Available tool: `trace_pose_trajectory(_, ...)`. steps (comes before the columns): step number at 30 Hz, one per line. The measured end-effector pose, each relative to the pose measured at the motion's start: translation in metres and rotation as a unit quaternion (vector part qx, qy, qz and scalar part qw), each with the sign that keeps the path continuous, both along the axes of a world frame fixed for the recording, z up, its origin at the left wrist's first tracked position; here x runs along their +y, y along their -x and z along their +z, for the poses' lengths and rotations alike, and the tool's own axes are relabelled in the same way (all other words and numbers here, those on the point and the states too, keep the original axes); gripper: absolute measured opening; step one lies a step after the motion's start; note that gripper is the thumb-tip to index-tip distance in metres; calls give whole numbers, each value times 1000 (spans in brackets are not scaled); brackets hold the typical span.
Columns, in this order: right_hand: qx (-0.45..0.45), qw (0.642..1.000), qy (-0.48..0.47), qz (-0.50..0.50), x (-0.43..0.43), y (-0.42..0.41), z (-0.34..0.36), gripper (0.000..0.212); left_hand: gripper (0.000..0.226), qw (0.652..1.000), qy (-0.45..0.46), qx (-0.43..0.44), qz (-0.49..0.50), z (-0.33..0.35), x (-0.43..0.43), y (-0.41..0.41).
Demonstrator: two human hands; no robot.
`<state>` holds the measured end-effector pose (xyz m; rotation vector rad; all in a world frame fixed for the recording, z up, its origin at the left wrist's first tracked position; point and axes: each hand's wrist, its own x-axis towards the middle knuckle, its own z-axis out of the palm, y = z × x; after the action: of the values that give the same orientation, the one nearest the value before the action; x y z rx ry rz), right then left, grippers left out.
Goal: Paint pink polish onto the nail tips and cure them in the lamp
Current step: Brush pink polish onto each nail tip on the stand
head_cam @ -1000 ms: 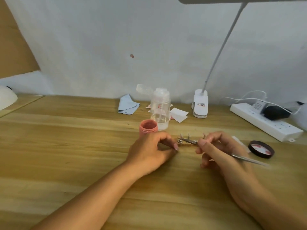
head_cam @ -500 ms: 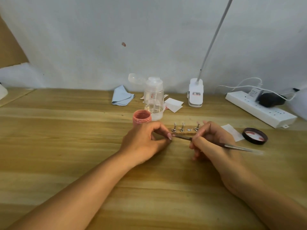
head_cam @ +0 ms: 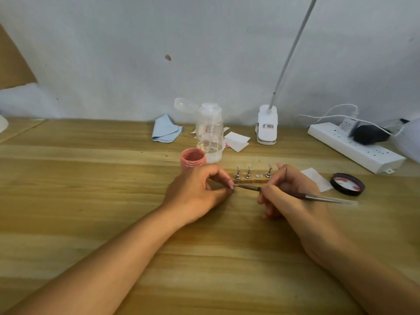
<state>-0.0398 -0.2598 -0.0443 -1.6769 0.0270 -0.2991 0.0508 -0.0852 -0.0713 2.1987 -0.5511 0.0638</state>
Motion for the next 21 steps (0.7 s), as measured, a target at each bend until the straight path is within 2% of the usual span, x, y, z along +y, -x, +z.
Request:
trace_pose_trajectory(16, -6, 999, -33, -5, 2, 3, 5, 11, 13, 1000, -11, -7, -1, 5, -1, 3)
trace_pose_trajectory(21, 5, 1000, -3, 19, 4, 4, 5, 7, 12, 1000, -9, -3, 4, 3, 0, 3)
